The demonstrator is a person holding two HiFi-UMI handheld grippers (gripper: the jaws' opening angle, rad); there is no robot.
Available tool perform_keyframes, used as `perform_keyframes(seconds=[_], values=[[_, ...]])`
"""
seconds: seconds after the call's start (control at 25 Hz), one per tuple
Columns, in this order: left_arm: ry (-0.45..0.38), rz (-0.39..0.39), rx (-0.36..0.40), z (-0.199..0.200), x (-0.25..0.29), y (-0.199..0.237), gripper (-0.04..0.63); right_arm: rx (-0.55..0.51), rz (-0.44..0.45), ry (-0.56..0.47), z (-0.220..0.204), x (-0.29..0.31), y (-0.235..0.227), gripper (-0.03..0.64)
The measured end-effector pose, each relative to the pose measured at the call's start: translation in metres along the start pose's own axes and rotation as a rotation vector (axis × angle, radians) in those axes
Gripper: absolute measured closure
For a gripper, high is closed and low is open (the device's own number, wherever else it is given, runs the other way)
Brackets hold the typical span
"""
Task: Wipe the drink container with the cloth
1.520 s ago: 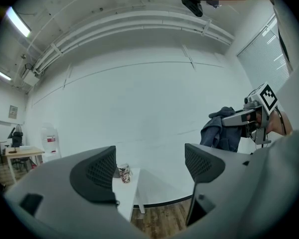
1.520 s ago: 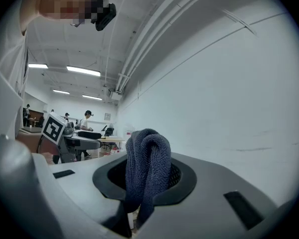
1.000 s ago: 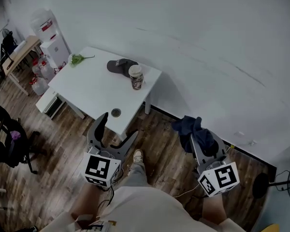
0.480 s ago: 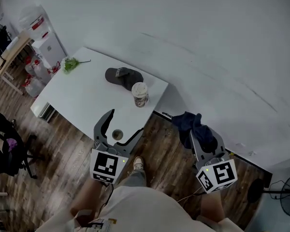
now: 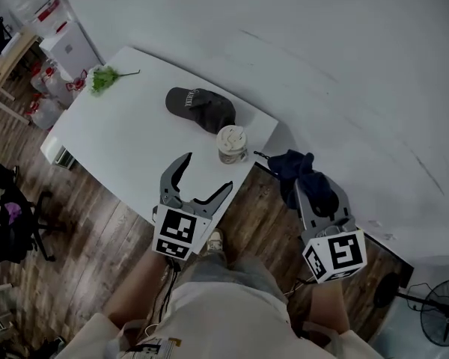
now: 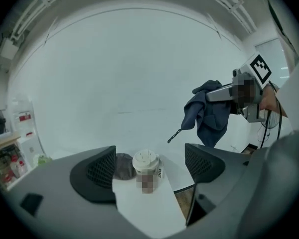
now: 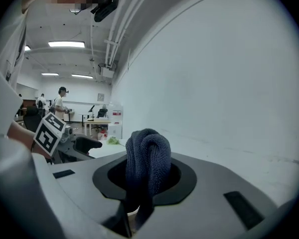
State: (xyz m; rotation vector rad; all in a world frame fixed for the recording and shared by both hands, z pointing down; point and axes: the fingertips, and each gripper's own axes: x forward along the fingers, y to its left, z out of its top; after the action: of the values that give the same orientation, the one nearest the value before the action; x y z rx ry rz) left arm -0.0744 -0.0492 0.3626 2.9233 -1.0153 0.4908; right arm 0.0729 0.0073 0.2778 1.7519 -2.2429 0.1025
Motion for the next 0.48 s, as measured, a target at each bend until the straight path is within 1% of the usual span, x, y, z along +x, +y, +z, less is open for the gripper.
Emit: perform_keyframes(seconds=[0.08,0.24,0.36,0.48], values=[[0.037,-0.001,-0.031,-0.017,0.014,0.006,0.170,0.001,0.014,0.015,-0.003,0.012,-0.003,0.509],[0.089,-0.021,-0.026,-0.042,0.044,0.014,0.170,0.007,0.028,0.021,-0.007,0.039,-0.012,0.509],[0.135,-0.043,-0.057,-0.064,0.066,0.011,0.169,0.009,0.052,0.028,-0.012,0.060,-0.020,0.509],[0.179,-0.029,-0.066,-0.081,0.087,0.009,0.169,0.019,0.098,0.033,-0.017,0.080,-0.029,0.509]])
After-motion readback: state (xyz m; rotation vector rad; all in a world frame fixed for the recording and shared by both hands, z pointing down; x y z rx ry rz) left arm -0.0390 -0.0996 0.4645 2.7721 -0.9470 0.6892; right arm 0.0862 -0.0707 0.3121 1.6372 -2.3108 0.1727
